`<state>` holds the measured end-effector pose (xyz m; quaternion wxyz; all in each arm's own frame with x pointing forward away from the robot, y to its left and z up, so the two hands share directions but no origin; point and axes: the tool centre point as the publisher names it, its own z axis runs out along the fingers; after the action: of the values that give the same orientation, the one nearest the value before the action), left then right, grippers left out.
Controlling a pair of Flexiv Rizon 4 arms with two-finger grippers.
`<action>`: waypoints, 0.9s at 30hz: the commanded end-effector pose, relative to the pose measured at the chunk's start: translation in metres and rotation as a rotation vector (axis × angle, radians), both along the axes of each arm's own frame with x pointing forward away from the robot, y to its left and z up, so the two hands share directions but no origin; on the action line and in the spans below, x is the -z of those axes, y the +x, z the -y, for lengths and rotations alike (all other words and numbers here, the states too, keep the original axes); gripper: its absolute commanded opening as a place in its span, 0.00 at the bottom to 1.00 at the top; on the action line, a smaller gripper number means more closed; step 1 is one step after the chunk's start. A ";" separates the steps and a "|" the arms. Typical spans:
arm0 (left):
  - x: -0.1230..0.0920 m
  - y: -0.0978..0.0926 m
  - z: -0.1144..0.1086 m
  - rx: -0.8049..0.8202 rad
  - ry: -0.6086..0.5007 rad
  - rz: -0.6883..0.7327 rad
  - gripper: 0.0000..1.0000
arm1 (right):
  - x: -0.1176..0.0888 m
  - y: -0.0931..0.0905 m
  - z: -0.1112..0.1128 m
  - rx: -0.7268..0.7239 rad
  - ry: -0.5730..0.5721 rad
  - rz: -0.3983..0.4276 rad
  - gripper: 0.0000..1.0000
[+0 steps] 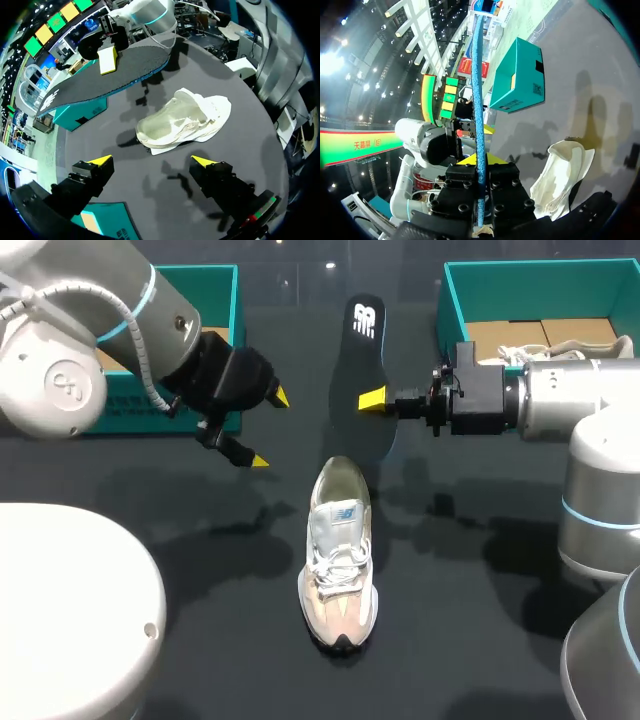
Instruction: Take the shoe out of the shoebox, open the shoe tongue, remove and reinsert the insole, then place the shoe into the shoebox
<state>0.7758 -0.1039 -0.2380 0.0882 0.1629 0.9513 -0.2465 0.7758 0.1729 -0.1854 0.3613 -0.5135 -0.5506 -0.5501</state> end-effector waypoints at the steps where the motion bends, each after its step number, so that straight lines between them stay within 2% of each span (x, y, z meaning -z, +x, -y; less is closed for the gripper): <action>1: -0.002 0.006 0.006 -0.099 0.128 -0.235 1.00 | 0.000 -0.003 -0.002 0.015 -0.001 0.002 0.00; 3: -0.002 0.006 0.006 -0.099 0.128 -0.235 1.00 | 0.000 -0.003 -0.002 0.015 -0.001 0.002 0.00; 5: 0.009 0.004 0.009 -0.077 0.135 -0.245 1.00 | 0.000 -0.003 -0.002 0.015 -0.001 0.002 0.00; 7: 0.020 0.001 0.009 -0.061 0.135 -0.262 1.00 | 0.006 -0.006 -0.008 0.034 -0.057 0.054 0.00; 9: 0.029 -0.002 0.008 -0.043 0.124 -0.263 1.00 | 0.012 -0.006 -0.010 0.013 0.003 0.088 0.00; 10: 0.034 -0.003 0.008 -0.034 0.120 -0.254 1.00 | 0.015 -0.006 -0.011 0.030 0.002 0.122 0.00; 15: 0.049 -0.008 0.007 0.008 0.110 -0.247 1.00 | 0.032 -0.003 -0.019 0.035 0.026 0.187 0.00; 18: 0.053 -0.009 0.005 0.022 0.148 -0.242 1.00 | 0.035 -0.002 -0.019 0.036 0.032 0.187 0.00; 27: 0.053 -0.009 0.005 0.022 0.148 -0.242 1.00 | 0.035 -0.002 -0.019 0.036 0.032 0.187 0.00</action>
<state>0.7674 -0.1086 -0.2919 -0.0428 0.1482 0.9684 -0.1959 0.7749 0.1902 -0.2204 0.3082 -0.4620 -0.5632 -0.6118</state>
